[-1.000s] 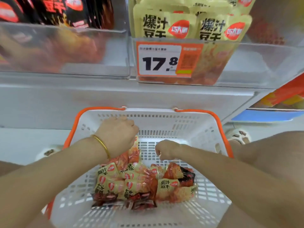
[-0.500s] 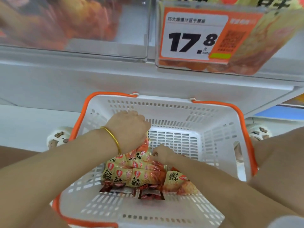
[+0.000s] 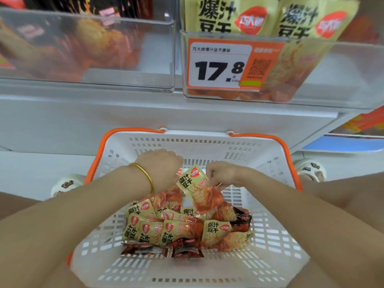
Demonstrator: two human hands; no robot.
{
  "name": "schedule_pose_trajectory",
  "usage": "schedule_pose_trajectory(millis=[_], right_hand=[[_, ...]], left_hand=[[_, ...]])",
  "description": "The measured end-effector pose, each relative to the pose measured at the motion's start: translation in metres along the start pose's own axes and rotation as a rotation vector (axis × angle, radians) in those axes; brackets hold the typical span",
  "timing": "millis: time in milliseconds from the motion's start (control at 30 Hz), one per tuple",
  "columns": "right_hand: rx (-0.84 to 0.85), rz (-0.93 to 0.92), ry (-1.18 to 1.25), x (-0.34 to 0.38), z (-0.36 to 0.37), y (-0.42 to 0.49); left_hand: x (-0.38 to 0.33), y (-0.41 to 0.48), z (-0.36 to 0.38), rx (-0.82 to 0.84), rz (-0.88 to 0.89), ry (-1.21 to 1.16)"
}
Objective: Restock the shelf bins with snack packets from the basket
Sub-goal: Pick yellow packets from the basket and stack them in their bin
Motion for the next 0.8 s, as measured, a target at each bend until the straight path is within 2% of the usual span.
schedule_pose_trajectory(millis=[67,167,300,367,501,601,634,701,768,801], right_hand=[[0.020,-0.021,0.081,0.013,-0.022,-0.022],[0.017,-0.053,0.230,0.029,-0.047,-0.055],[-0.011,-0.087,0.414,0.047,-0.069,-0.095],[0.002,-0.119,0.488,0.059,-0.075,-0.117],[-0.084,-0.211,0.448,0.076,-0.106,-0.160],[-0.176,-0.279,0.586,0.089,-0.160,-0.204],[-0.235,-0.313,0.645,0.093,-0.183,-0.219],[-0.440,-0.365,0.751,0.099,-0.236,-0.244],[-0.698,-0.384,0.803,0.099,-0.287,-0.259],[-0.839,-0.389,0.780,0.100,-0.309,-0.263]], left_hand=[[0.002,0.005,0.000,0.008,-0.055,-0.093],[-0.002,0.009,-0.006,0.024,-0.155,-0.398],[-0.017,0.006,-0.043,-0.132,-0.219,-0.805],[-0.020,0.000,-0.065,-0.206,-0.229,-0.870],[-0.038,-0.010,-0.125,-0.342,-0.159,-0.920],[-0.054,-0.019,-0.201,-0.561,-0.043,-1.019],[-0.055,-0.022,-0.230,-0.682,-0.008,-1.025],[-0.055,-0.028,-0.282,-0.920,0.048,-0.870],[-0.059,-0.024,-0.314,-1.043,0.069,-0.611],[-0.063,-0.017,-0.322,-1.047,0.078,-0.471]])
Point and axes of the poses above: each hand's wrist, its own y-axis towards the middle knuckle, its own z-axis out of the palm, x = y × z, the point moved 10 cm from there along y, towards the middle knuckle, and after that the axes turned 15 degrees about -x, right-handed, at the moved point
